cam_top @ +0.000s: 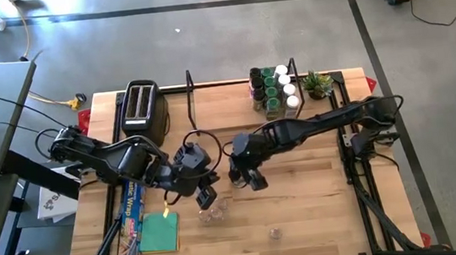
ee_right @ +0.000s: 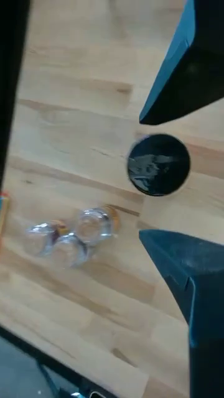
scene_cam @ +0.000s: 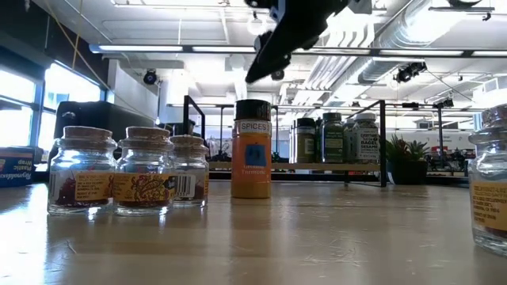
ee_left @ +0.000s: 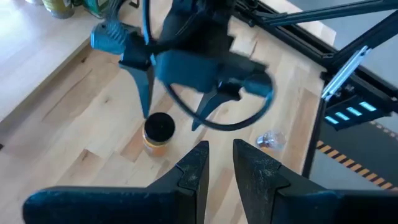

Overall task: Shelf spices
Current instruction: Put the black seasoning bottle on the shelf and align it with the other black seasoning bottles

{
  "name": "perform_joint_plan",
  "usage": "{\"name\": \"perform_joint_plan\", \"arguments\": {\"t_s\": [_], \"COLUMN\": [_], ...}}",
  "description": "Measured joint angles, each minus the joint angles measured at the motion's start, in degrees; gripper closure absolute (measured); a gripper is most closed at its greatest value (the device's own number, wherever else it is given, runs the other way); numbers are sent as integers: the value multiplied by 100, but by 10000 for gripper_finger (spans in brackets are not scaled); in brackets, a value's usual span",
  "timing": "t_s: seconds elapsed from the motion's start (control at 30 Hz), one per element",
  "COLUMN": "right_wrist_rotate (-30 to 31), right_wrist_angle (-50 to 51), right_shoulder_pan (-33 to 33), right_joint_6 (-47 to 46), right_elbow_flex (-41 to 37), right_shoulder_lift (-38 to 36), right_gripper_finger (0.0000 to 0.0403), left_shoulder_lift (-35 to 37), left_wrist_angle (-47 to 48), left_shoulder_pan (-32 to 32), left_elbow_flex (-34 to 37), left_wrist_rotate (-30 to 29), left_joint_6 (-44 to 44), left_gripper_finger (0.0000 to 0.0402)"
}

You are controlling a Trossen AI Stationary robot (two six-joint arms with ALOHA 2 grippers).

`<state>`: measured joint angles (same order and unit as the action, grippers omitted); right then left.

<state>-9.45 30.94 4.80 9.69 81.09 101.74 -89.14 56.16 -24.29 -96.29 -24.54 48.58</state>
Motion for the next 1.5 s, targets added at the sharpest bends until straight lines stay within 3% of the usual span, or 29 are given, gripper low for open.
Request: {"name": "perform_joint_plan", "arguments": {"t_s": [0.13,0.23,0.43,0.63,0.87,1.2,1.37,1.5], "right_wrist_rotate": [100,631,447,381,442,439,484,930], "right_wrist_angle": [63,149,85,10,-68,-23,395,939], "right_shoulder_pan": [-2,2,-33,-26,-26,-28,-88,-373], "right_joint_6": [-206,-138,45,-134,-702,-1178,-1130,-723], "right_elbow_flex": [49,49,49,43,41,138,679,1151], "right_shoulder_lift": [163,260,553,868,894,884,764,429], "right_gripper_finger": [73,51,47,50,98,211,212,212], "left_shoulder_lift": [118,267,468,576,581,581,579,579], "left_wrist_angle": [107,304,639,757,836,879,875,866], "left_shoulder_pan": [-148,-294,-566,-627,-706,-739,-775,-824], "left_elbow_flex": [0,0,0,0,0,0,-2,-1], "left_wrist_rotate": [-13,-187,-802,-976,-974,-961,-959,-962], "left_joint_6": [135,335,541,585,587,583,587,680], "left_gripper_finger": [338,345,351,351,351,351,351,351]}}
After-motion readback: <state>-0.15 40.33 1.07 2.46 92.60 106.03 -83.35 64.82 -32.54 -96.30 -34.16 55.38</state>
